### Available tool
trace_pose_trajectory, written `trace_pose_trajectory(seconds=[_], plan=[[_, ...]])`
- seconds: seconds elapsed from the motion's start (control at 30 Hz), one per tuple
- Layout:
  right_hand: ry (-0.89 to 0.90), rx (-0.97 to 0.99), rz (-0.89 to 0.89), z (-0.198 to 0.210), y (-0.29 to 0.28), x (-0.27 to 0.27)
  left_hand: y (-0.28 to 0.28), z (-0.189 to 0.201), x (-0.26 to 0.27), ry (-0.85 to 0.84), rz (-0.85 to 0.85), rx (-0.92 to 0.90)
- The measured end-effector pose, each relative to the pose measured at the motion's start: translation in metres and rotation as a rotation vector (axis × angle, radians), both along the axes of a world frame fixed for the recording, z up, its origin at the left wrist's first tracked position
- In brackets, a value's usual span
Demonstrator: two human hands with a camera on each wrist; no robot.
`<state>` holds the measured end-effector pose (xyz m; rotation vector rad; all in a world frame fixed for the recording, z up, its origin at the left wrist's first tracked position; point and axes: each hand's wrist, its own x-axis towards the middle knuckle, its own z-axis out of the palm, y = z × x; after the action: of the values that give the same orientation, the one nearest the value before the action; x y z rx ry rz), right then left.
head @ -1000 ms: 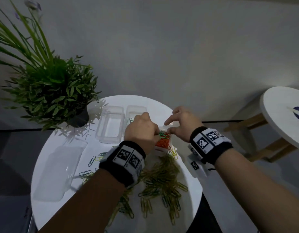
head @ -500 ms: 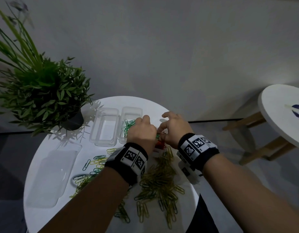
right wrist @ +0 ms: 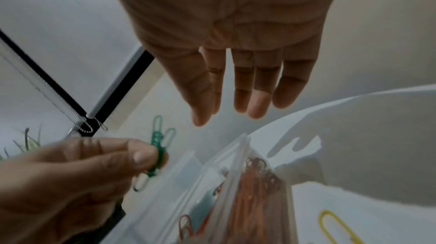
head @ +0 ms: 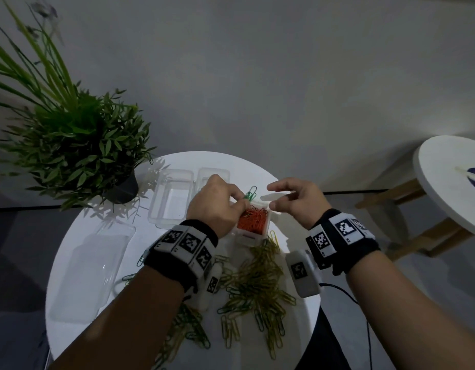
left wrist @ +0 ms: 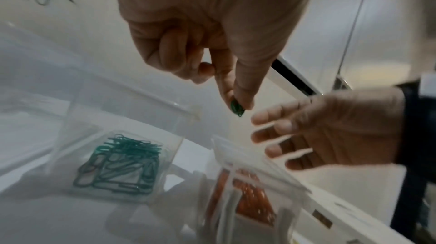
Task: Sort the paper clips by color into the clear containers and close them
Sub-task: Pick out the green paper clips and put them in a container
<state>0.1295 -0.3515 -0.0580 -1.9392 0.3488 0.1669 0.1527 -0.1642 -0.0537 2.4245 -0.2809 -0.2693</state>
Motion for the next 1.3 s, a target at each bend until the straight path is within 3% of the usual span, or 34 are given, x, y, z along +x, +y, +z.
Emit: trace_pose_trajectory(seconds=[0.23, 0.33, 0.53, 0.7, 0.93, 1.3], plan=[[0.073, -0.077, 0.016, -0.015, 0.008, 0.002, 0.034, 0.007, 0.012, 0.088, 0.192, -0.231], [0.066, -0.135, 0.02, -0.02, 0.01, 0.002, 0.045, 0.005, 0.019, 0.113, 0.243, -0.238], [-0.014, -0.706, 0.356, -0.017, 0.026, 0.009, 0.049, 0.0, 0.024, 0.085, 0.228, -0.043], [0.008, -0.919, 0.503, -0.013, 0.037, 0.017, 0.049, -0.001, 0.026, 0.086, 0.22, 0.012], [0.014, -0.965, 0.559, -0.012, 0.04, 0.02, 0.047, -0.002, 0.026, 0.076, 0.157, 0.113], [-0.047, -0.98, 0.632, -0.016, 0.04, 0.02, 0.058, 0.0, 0.023, 0.016, 0.291, -0.024]])
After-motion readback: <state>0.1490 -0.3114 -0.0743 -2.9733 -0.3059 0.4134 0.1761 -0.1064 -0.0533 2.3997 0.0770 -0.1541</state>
